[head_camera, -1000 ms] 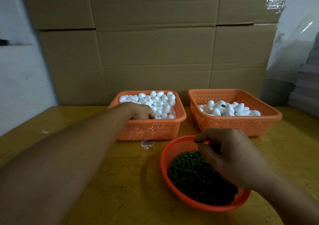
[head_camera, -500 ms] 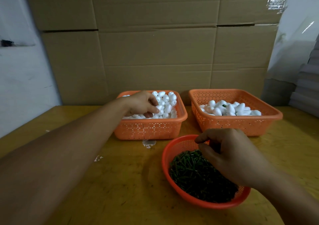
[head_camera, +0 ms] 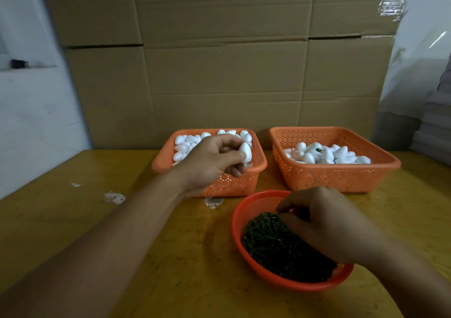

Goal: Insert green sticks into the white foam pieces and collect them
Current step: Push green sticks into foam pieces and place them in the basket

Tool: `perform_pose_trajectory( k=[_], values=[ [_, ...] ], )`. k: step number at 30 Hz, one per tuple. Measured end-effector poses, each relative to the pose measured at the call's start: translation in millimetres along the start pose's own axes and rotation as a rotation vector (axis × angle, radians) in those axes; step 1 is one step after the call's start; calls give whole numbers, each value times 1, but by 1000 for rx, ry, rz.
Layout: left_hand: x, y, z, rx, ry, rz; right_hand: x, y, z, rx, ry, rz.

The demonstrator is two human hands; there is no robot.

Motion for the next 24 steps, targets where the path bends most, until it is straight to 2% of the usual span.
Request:
perform_pose_trajectory(
  k=[5,14,19,24],
  values=[
    [-21,33,-6,21,102,-20,-9,2,-6,64,54,-197],
    [-50,67,-9,9,196,-139,-17,12,-22,116,251,-376],
    [-59,74,-18,94,274,-220,-22,11,-25,125,236,-371],
    [-61,77,-22,77,192,-242,-28,6,-19,29,251,-318]
  ],
)
Point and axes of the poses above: each hand's wrist, its own y-axis away from the middle knuckle, its own x-axis out of the back of the hand, z = x × y, the point moved 7 cm from there along -y, towards the middle knuckle, and after that the axes turned 10 degrees about y, right-handed, at the moved point
